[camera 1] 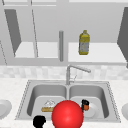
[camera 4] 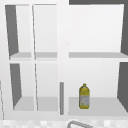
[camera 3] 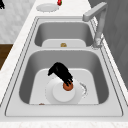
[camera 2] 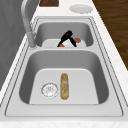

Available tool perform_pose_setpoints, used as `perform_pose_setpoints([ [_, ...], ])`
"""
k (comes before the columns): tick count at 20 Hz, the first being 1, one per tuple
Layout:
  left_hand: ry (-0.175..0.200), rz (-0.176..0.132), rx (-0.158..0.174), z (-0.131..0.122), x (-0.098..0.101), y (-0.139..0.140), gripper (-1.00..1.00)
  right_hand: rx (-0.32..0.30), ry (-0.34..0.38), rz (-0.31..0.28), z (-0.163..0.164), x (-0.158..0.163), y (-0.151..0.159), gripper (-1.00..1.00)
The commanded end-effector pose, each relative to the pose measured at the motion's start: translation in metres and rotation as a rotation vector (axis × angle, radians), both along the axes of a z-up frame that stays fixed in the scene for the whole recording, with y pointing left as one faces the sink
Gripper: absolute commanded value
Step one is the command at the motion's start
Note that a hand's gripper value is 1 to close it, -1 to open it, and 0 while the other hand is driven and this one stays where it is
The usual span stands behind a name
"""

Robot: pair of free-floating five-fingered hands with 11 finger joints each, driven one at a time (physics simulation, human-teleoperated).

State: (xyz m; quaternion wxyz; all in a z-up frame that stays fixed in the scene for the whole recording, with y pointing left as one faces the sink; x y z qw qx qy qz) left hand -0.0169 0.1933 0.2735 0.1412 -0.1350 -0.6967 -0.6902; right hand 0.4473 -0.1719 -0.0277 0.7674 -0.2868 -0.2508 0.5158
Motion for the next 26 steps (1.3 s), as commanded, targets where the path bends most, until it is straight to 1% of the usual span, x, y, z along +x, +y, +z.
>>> perform_pose_setpoints([
  [1, 0.0, 0.0, 0.0, 0.0, 0.0, 0.0, 0.0, -0.025, -0.066, 0.037, -0.018, -0.007, -0.002, -1.0],
  [7, 0.0, 0.0, 0.0, 0.0, 0.0, 0.0, 0.0, -0.018, -0.227, 0.011, -0.027, -0.007, -0.003, -1.0],
  [12, 0.0, 0.0, 0.0, 0.0, 0.0, 0.0, 0.0, -0.023, -0.314, -0.021, -0.027, -0.01, 0.0, -1.0],
  [14, 0.0, 0.0, 0.0, 0.0, 0.0, 0.0, 0.0, -0.026, -0.328, -0.044, -0.024, -0.01, 0.003, -1.0],
  [16, 0.0, 0.0, 0.0, 0.0, 0.0, 0.0, 0.0, -0.03, -0.317, -0.054, -0.018, -0.011, 0.006, -1.0],
  [18, 0.0, 0.0, 0.0, 0.0, 0.0, 0.0, 0.0, -0.034, -0.309, -0.056, -0.014, -0.011, 0.008, -1.0],
  [20, 0.0, 0.0, 0.0, 0.0, 0.0, 0.0, 0.0, -0.033, -0.279, -0.058, -0.012, -0.01, 0.011, -1.0],
  [21, 0.0, 0.0, 0.0, 0.0, 0.0, 0.0, 0.0, -0.035, -0.28, -0.058, -0.01, -0.009, 0.012, -1.0],
  [24, 0.0, 0.0, 0.0, 0.0, 0.0, 0.0, 0.0, -0.028, -0.255, -0.058, -0.013, 0.0, 0.011, -1.0],
  [26, 0.0, 0.0, 0.0, 0.0, 0.0, 0.0, 0.0, -0.02, -0.253, -0.053, -0.014, 0.005, 0.009, -1.0],
])
